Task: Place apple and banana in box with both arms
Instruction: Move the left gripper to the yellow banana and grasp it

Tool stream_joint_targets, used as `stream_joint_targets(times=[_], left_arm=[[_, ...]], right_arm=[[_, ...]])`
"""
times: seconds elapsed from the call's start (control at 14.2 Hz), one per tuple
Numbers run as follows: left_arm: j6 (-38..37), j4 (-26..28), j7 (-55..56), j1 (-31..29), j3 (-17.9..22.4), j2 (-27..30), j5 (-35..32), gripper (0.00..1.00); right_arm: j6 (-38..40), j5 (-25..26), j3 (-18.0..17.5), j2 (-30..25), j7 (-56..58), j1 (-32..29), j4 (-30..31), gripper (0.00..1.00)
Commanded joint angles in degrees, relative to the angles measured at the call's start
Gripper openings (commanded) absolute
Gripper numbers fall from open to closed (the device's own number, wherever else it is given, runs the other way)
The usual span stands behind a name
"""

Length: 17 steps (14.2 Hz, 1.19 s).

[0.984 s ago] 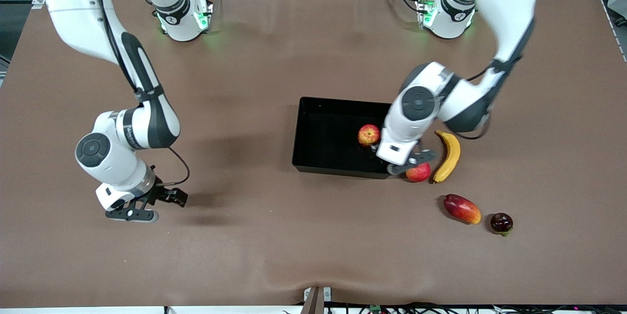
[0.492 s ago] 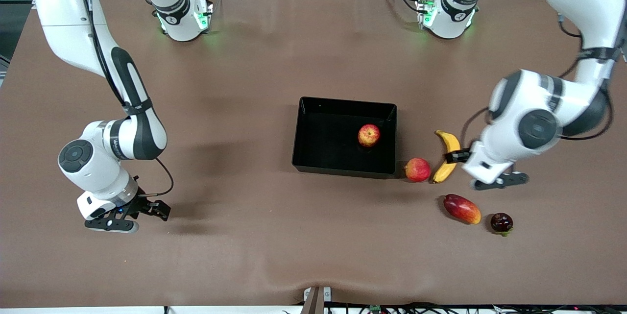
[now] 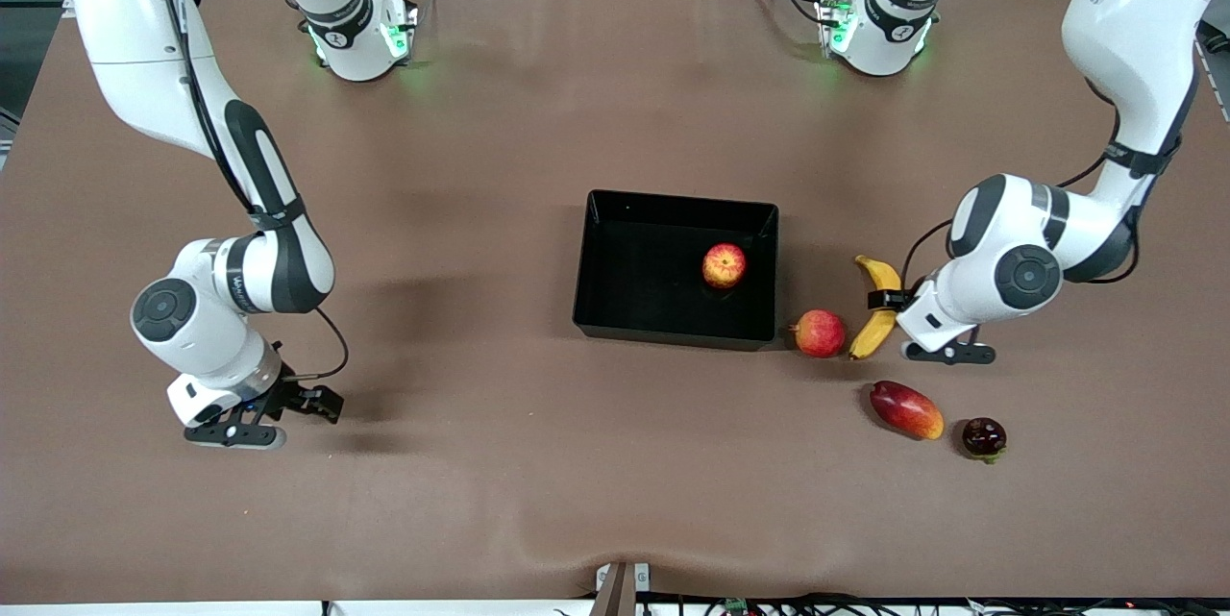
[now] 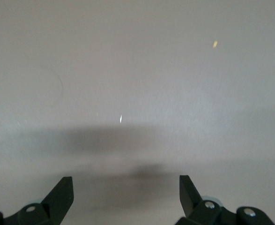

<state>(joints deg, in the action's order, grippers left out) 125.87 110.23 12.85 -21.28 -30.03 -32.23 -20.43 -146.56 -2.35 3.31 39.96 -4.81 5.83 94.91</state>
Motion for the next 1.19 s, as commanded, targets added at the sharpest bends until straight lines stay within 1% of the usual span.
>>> stream_joint_targets(times=[0.0, 0.07, 0.21, 0.35, 0.42, 0.56, 0.63, 0.7, 0.77, 0.84, 0.98, 1.05, 1.12], left_arm=[[4.0, 1.7, -4.5, -3.0, -0.6, -1.3, -1.3, 0.95], [4.8, 2.1, -4.5, -2.9, -0.6, -1.9, -1.3, 0.86], [5.1, 2.1, -4.4, -2.9, -0.6, -2.3, -1.4, 0.59], [5.1, 2.1, -4.3, -2.8, -0.6, -2.6, -1.3, 0.57], [5.1, 2.1, -4.4, -2.8, -0.6, -2.6, -1.3, 0.47], [4.3, 2.2, -4.6, -2.8, -0.8, -1.4, -1.4, 0.08], [3.2, 2.4, -5.3, -2.9, -0.8, 0.7, -1.4, 0.00], [1.6, 2.5, -5.9, -2.8, -1.1, 3.0, -1.3, 0.00], [-0.6, 2.5, -6.0, -3.0, -2.6, 5.8, -1.2, 0.00], [-3.5, 2.2, -6.0, -3.1, -4.5, 8.4, -0.8, 0.00], [-7.2, 1.6, -5.7, -3.1, -7.4, 12.8, 0.1, 0.00], [-9.0, 0.3, -4.9, -3.0, -9.2, 14.2, 2.7, 0.00], [-10.6, -0.9, -4.3, -2.7, -10.8, 14.2, 6.1, 0.00]], right_arm=[[-0.4, -0.9, -0.7, -4.8, 2.7, -0.4, 6.9, 1.00], [-0.4, -0.9, -0.7, -6.5, 3.2, -0.3, 9.3, 1.00], [-0.4, -0.9, -0.7, -10.0, 4.0, -0.2, 14.2, 1.00], [-0.4, -0.9, -0.8, -13.7, 4.3, 0.0, 19.2, 1.00], [-0.3, -0.9, -0.8, -15.6, 4.5, 0.1, 21.9, 1.00], [-0.3, -0.9, -0.8, -19.5, 5.9, 0.1, 27.1, 1.00], [-0.3, -0.9, -0.8, -21.7, 6.8, 0.1, 29.9, 1.00], [0.2, -0.9, -0.7, -23.8, 7.9, -0.1, 32.2, 1.00], [0.9, -0.9, -0.7, -25.8, 8.8, -0.3, 34.1, 1.00], [3.2, -0.9, -0.7, -27.5, 9.3, -0.4, 35.2, 1.00], [12.2, -0.9, -0.7, -30.2, 9.3, -0.3, 34.9, 1.00], [15.7, -0.9, -0.7, -31.4, 9.3, -0.4, 34.7, 1.00], [18.6, -0.9, -0.7, -32.7, 9.3, -0.3, 34.6, 1.00]])
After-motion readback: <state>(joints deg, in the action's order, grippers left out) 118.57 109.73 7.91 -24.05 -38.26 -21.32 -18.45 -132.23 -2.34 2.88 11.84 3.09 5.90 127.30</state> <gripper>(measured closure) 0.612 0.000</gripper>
